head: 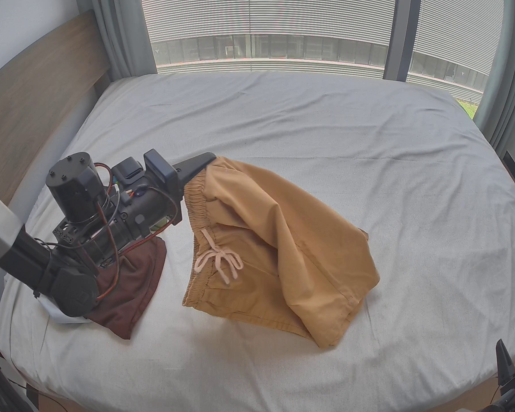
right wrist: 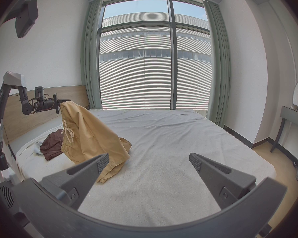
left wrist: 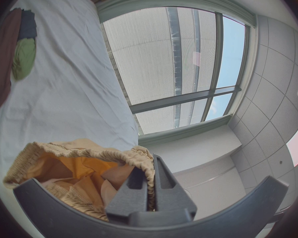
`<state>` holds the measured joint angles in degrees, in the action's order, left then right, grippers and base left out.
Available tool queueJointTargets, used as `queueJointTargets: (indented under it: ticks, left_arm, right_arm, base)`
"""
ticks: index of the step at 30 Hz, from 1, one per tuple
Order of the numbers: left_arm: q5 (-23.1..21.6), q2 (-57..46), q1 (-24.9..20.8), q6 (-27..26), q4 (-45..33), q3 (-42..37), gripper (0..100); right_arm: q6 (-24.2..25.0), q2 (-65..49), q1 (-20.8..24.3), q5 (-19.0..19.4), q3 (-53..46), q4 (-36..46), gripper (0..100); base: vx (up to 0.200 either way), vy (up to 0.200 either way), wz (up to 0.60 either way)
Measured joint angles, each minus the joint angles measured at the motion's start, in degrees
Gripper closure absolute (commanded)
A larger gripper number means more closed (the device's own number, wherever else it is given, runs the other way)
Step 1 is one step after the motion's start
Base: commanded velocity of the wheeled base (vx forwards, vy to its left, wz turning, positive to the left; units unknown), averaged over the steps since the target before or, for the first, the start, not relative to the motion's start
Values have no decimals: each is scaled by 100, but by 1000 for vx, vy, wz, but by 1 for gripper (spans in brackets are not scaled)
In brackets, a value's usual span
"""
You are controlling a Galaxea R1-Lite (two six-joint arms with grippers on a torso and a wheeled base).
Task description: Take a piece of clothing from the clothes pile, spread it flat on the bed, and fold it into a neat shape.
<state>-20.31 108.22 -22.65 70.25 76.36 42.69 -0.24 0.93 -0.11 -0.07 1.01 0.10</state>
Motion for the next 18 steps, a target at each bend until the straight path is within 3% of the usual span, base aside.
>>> queueJointTargets:
  ticks: [12,18]
  left_arm:
    - [-344,-102,529,-221,455,-824,100]
    - [-361,-87,625,-779,418,-937,100]
  right_arm:
    - [2,0,1,-2,0,0,0]
    - [-9,0,1,-4,0,0,0]
  base:
    - [0,0,0]
    - [0,0,0]
